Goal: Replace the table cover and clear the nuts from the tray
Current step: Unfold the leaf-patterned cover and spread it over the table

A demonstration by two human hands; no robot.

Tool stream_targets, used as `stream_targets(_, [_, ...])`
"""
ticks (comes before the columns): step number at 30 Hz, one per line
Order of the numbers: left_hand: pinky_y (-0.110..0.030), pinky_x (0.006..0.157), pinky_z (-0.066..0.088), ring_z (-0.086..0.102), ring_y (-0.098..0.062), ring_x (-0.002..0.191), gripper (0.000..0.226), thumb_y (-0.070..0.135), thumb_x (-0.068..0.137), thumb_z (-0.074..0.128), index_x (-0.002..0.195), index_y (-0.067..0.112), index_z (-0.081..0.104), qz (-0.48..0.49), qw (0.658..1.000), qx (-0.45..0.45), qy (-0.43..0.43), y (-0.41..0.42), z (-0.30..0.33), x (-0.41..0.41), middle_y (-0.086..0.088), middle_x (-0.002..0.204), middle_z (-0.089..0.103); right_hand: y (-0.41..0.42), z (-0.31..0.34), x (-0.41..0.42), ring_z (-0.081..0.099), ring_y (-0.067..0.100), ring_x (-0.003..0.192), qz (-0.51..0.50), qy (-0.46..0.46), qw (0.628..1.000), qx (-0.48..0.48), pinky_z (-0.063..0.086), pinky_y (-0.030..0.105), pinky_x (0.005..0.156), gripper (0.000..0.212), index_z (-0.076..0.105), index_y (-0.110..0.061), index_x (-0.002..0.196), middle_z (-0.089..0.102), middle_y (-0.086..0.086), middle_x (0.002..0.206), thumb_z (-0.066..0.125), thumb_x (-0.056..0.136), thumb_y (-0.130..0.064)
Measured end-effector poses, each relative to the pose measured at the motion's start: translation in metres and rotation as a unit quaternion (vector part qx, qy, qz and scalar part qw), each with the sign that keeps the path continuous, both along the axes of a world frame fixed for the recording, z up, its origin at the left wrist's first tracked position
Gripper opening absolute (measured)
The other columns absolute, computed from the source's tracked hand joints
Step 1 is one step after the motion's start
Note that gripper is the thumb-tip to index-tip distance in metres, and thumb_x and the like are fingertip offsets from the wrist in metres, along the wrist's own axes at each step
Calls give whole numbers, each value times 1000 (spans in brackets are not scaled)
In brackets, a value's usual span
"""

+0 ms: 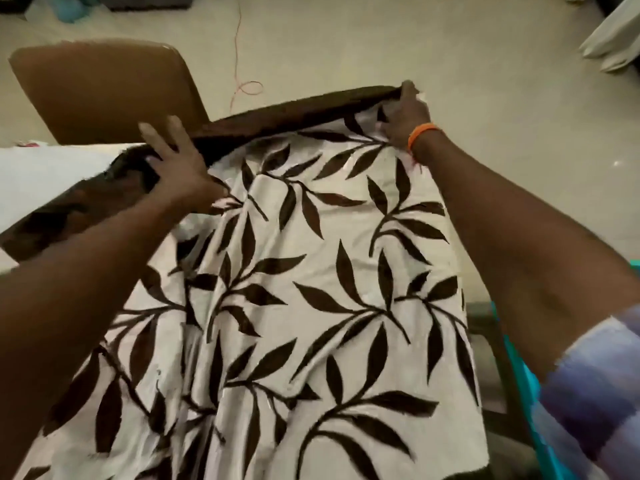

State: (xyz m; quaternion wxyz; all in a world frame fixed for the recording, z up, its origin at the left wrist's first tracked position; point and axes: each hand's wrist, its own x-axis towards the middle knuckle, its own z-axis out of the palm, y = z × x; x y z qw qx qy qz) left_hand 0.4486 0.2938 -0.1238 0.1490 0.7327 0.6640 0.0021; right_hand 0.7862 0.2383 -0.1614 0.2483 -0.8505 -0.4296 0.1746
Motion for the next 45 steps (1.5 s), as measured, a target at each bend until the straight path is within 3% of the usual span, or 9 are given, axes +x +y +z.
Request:
stream_targets(2, [-60,115,13,-3,-46,146,102,40,87,68,155,18,-4,-83,994,62,22,-32,-35,6,-16,160,-20,-19,-29,-23,18,36,145,45,-42,988,-140,13,58,114,80,-4,-22,153,21,8,158,50,95,-36])
stream_targets(4, [-60,118,9,-2,-43,147,90,55,90,54,156,17,4,-162,985,50,21,-75,-71,-3,-15,162,-12,-38,-56,-48,2,32,148,55,-132,982,-125,2,69,110,73,-6,-26,153,6,3,162,39,98,-41])
stream_targets(10, [-57,118,14,7,-36,149,72,54,96,35,152,9,25,-208,971,111,-33,-156,-93,-51,-17,160,11,-135,-52,-109,13,36,146,-38,-119,992,-12,13,67,111,56,31,-19,143,21,14,156,40,96,-48])
stream_targets(13, [-59,116,22,16,-39,146,65,47,97,42,147,5,36,-257,954,149,-32,-196,-78,-81,-22,155,23,-221,-45,-163,9,33,147,-89,-76,993,-12,11,65,113,66,28,-20,145,16,14,157,48,91,-53])
stream_targets(20, [-54,106,36,48,-41,124,61,49,93,44,132,5,57,-387,920,55,13,-328,-83,-153,-21,133,53,-377,-44,-291,12,39,145,-54,-66,989,-118,19,64,112,75,28,-11,147,13,21,155,53,88,-51])
stream_targets(29, [-55,112,29,31,-45,139,77,60,91,45,143,4,44,-423,905,53,-6,-384,-81,-262,-24,149,35,-525,-37,-387,14,41,144,-121,-104,955,-248,16,66,111,89,25,-11,150,18,22,156,8,88,-72])
stream_targets(36, [-57,116,20,6,-40,149,104,78,81,41,154,8,21,-399,916,39,22,-393,-70,-365,-19,161,12,-588,-31,-464,1,43,146,-135,-88,941,-296,2,63,113,104,4,-20,153,3,20,159,5,74,-88])
stream_targets(41, [-57,110,29,30,-40,141,94,80,80,30,147,15,39,-370,927,9,61,-401,-67,-393,-20,153,35,-600,-12,-483,-7,41,146,-116,-66,931,-339,3,65,113,109,-11,-29,151,-10,16,160,5,65,-93])
stream_targets(45, [-55,110,31,37,-38,138,75,62,80,62,138,16,50,-373,923,19,88,-397,-58,-404,-19,148,42,-611,6,-489,14,41,145,-113,-63,924,-360,6,70,109,109,6,-28,152,12,14,159,15,66,-94])
